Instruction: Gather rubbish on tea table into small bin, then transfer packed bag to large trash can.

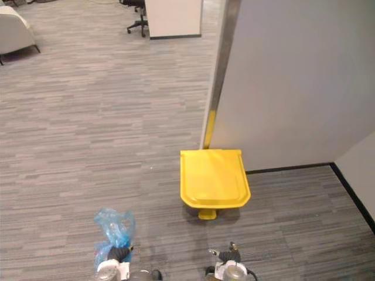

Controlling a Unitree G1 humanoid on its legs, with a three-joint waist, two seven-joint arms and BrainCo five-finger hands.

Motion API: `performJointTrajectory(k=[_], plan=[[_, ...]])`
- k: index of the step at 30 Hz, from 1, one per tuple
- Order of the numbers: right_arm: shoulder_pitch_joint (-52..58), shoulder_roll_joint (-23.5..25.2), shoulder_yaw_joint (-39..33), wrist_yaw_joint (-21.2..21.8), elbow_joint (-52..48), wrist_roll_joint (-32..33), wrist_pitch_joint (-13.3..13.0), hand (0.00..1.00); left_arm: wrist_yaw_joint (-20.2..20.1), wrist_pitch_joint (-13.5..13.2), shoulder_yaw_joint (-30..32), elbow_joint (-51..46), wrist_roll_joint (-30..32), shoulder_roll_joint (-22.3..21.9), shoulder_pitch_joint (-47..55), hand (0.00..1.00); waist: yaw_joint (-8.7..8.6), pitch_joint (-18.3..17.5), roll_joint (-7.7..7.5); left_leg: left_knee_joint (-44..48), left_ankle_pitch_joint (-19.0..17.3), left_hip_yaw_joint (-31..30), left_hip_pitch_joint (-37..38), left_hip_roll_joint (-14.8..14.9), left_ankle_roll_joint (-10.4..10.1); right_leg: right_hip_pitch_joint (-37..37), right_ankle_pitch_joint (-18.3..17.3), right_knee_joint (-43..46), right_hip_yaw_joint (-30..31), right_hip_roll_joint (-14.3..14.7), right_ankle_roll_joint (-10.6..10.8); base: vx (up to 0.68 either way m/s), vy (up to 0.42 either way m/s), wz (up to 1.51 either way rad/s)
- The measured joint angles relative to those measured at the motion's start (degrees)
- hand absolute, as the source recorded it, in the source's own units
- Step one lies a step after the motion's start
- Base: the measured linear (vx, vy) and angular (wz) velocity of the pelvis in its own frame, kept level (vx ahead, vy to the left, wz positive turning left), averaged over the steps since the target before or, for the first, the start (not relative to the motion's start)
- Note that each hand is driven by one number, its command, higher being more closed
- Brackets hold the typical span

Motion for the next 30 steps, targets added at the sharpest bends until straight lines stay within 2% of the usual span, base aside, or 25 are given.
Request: performJointTrajectory(k=[1,2,3,5,7,8,9,10,11,12,14,16,17,19,23,26,29,30], plan=[[-0.1,0.0,0.0,0.0,-0.9,0.0,0.0,0.0,0.0,0.0,0.9,-0.1,0.0,-0.1,-0.2,1.0,-0.34,0.4,-0.2,1.6,-1.4,-1.0,0.6,0.0,0.5,-3.0,0.2,7.8,-0.2,-0.5,-0.1,-0.03,0.054,0.23],[-0.5,0.2,0.1,0.0,-1.4,0.0,-0.1,0.0,0.1,0.1,1.8,0.1,0.0,0.3,-0.2,1.0,-0.53,1.0,-0.82,2.4,-2.4,-1.6,2.4,0.0,1.0,-5.2,-1.9,11.6,-0.6,-0.8,-0.2,0.03,0.043,0.3],[-0.4,0.6,0.2,0.1,-1.3,0.0,-0.1,0.0,0.3,0.1,1.8,0.0,0.0,0.7,-0.2,1.0,-0.55,1.2,-1.49,3.0,-3.3,-2.0,3.4,0.3,1.2,-6.0,-2.5,10.9,-2.3,-0.8,-0.8,0.09,0.009,0.28],[-0.7,0.8,0.2,0.1,-1.5,0.0,-0.1,0.0,0.9,0.1,1.7,0.1,0.0,0.9,-0.3,1.0,-0.58,1.3,-1.87,3.5,-4.5,-2.4,4.2,1.2,0.7,-9.0,-1.1,4.9,-5.8,0.0,-2.2,0.13,-0.021,0.2],[-1.3,0.7,0.1,0.1,-1.7,0.0,-0.1,0.0,0.9,0.0,1.7,0.1,0.0,0.9,-0.7,1.0,-0.82,1.7,-2.08,5.7,-6.6,-2.9,4.1,1.9,0.1,-11.5,3.0,-5.5,-7.5,1.1,-2.8,0.3,-0.095,0.19],[-2.0,0.7,0.1,0.0,-1.6,0.0,0.1,0.0,0.9,0.0,1.7,0.1,0.0,0.9,-1.1,1.0,-0.85,2.7,-2.31,8.3,-8.7,-2.9,4.3,2.1,-0.9,-11.7,4.6,-11.0,-8.4,1.7,-3.0,0.4,-0.186,0.13],[-2.1,0.8,0.1,-0.1,-1.7,0.0,0.1,0.0,1.0,-0.1,1.8,0.0,0.0,1.1,-1.7,1.0,-0.84,3.5,-2.93,11.2,-10.9,-3.2,4.7,1.8,-2.2,-11.1,4.6,-14.1,-9.2,1.7,-2.9,0.34,-0.168,0.06],[-2.4,0.4,0.1,-0.1,-1.8,0.0,0.1,0.0,1.1,0.0,1.8,0.4,0.0,0.4,-2.6,1.0,-0.83,4.3,-2.46,13.3,-12.9,-3.8,5.5,2.2,-3.2,-10.6,8.0,-12.8,-9.2,1.9,-5.0,0.36,-0.143,-0.08],[-3.8,-0.5,0.0,-0.2,-1.6,-0.1,0.3,0.0,1.0,-0.1,1.7,0.6,0.0,-0.6,-3.6,1.0,-0.56,5.3,-0.31,14.1,-13.6,-4.7,5.8,3.8,-3.8,-11.4,6.3,-9.7,-9.5,3.1,-5.3,0.32,-0.125,0.0],[-4.5,-0.8,-0.2,-0.3,-1.7,-0.1,0.5,0.0,1.0,-0.1,1.5,0.6,0.0,-1.7,-4.7,1.0,-0.88,6.0,0.61,13.5,-13.9,-6.0,5.9,4.4,-3.3,-12.3,5.2,-7.1,-9.5,3.5,-5.0,0.29,-0.126,0.07],[-4.6,-0.9,-1.6,-0.2,-2.4,0.0,0.5,0.0,0.8,-0.1,1.5,0.6,0.0,-2.8,-6.2,1.0,-0.93,6.3,0.48,12.5,-14.8,-8.5,6.3,4.6,-2.8,-14.4,3.2,-1.7,-9.9,3.6,-4.7,0.2,-0.102,0.27],[-4.3,-0.6,-2.4,-0.2,-3.5,0.0,0.6,0.0,0.9,-0.1,1.5,0.6,0.0,-2.7,-7.3,1.0,-0.96,6.3,0.36,12.9,-16.0,-11.5,7.0,6.5,-2.7,-15.8,-1.8,4.5,-11.7,3.5,-4.7,0.26,-0.153,0.37],[-4.3,-0.6,-2.3,-0.2,-3.5,0.0,0.7,0.0,0.9,-0.1,1.5,0.6,0.0,-2.7,-7.4,1.0,-1.01,6.2,0.46,14.2,-15.9,-12.8,6.5,7.1,-2.8,-15.7,-3.6,5.7,-12.8,3.6,-4.6,0.25,-0.169,0.37],[-4.3,-0.1,-2.3,-0.1,-3.3,0.0,1.1,0.0,1.0,-0.1,1.7,0.5,0.0,-3.1,-7.5,1.0,-0.85,5.7,0.93,15.5,-14.1,-13.9,5.5,8.7,-3.9,-15.2,-4.3,5.4,-14.5,4.5,-5.1,0.24,-0.16,0.19],[-4.9,0.1,0.7,-0.1,-3.5,-0.1,1.1,0.0,1.0,-0.2,1.6,-1.3,0.0,-3.0,-7.8,1.0,-0.96,5.1,1.02,8.6,-10.4,-14.5,5.0,9.5,-6.2,-16.2,-3.4,3.1,-15.9,4.9,-6.6,0.15,-0.11,0.2],[-7.5,-0.3,6.0,0.0,-3.4,-0.2,1.1,0.0,1.0,-0.7,1.4,-3.2,0.0,-2.0,-8.9,1.0,-0.57,4.9,0.81,7.0,-10.1,-15.6,2.6,9.6,-6.7,-18.6,-2.0,2.0,-15.7,4.9,-8.4,0.02,-0.054,0.1],[-10.9,-0.7,11.6,0.0,-3.6,-0.7,1.0,0.0,1.1,-1.3,0.5,-4.3,-0.1,0.1,-9.5,1.0,0.05,5.0,0.54,8.0,-10.1,-17.6,-1.8,9.2,-6.7,-20.3,0.6,-0.5,-14.0,5.2,-7.4,-0.07,-0.007,0.26],[-12.4,-1.1,13.4,0.0,-4.3,-1.7,1.0,0.0,1.1,-1.3,0.5,-5.1,-0.1,1.0,-9.5,1.0,0.66,5.1,-0.14,8.8,-10.1,-17.8,-3.1,8.9,-6.7,-21.1,1.1,-0.6,-13.8,5.1,-6.9,-0.09,-0.008,0.2]])
